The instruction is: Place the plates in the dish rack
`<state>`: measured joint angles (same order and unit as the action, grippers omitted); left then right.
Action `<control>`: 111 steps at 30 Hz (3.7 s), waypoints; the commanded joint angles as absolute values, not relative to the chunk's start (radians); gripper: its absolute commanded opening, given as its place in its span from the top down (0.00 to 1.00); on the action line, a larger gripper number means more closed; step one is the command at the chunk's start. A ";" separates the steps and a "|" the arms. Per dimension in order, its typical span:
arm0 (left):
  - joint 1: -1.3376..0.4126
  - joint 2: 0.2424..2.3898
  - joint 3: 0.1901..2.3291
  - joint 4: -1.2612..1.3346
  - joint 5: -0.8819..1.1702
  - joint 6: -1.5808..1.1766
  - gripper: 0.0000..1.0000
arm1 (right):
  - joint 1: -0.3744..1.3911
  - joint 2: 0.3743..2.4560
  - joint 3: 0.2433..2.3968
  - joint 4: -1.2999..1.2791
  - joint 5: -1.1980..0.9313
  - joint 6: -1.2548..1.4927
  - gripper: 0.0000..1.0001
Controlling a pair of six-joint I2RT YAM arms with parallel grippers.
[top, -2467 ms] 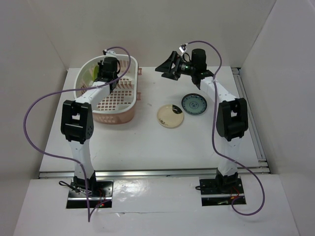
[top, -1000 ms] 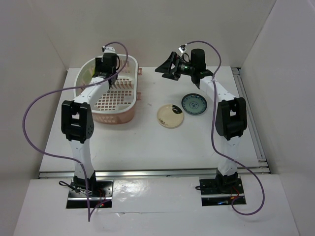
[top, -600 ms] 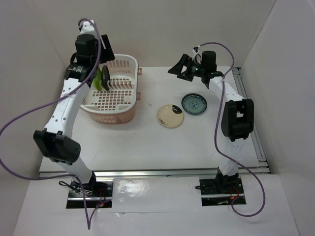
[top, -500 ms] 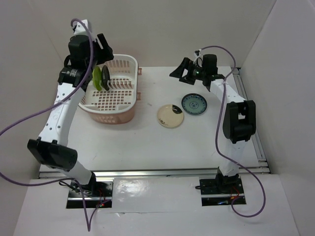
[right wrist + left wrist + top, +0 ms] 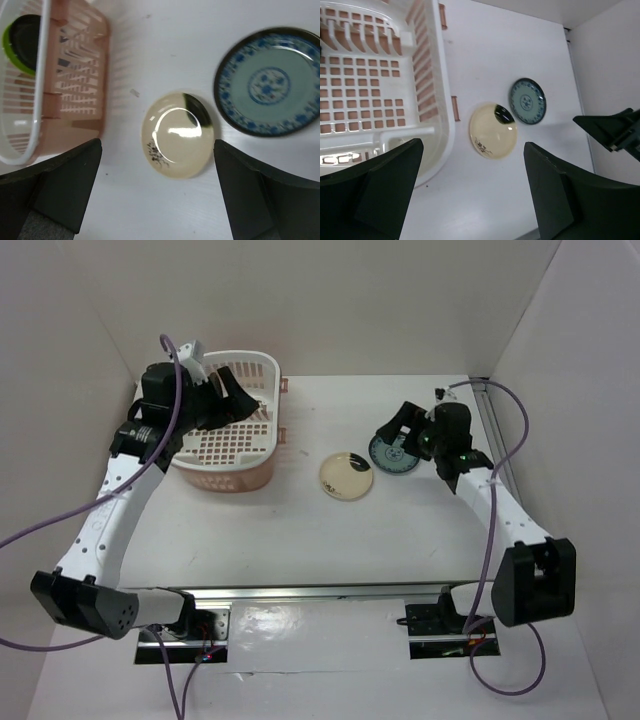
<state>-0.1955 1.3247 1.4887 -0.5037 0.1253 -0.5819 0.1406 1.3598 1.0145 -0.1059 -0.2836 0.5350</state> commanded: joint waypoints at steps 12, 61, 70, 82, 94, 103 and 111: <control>-0.328 1.170 1.371 -0.321 0.509 -0.571 0.00 | 0.009 1.258 0.713 -0.080 -0.050 0.609 0.02; -0.465 1.238 1.399 -0.374 0.370 -0.518 0.00 | -0.141 1.968 0.994 -0.043 -0.173 0.683 0.90; -0.465 1.266 1.399 -0.374 0.370 -0.509 0.00 | -0.150 1.954 1.077 -0.088 -0.156 0.745 1.00; -0.465 1.414 1.571 -0.431 0.373 -0.500 0.00 | -0.160 1.766 1.146 0.003 -0.225 0.805 1.00; -0.465 1.489 1.641 -0.431 0.382 -0.518 0.00 | -0.160 1.586 1.147 0.077 -0.310 0.815 1.00; -0.465 1.548 1.678 -0.391 0.391 -0.518 0.00 | -0.111 1.566 1.121 0.376 -0.655 0.779 1.00; -0.454 1.609 1.678 -0.359 0.358 -0.500 0.00 | 0.063 1.589 1.223 0.368 -0.871 0.657 1.00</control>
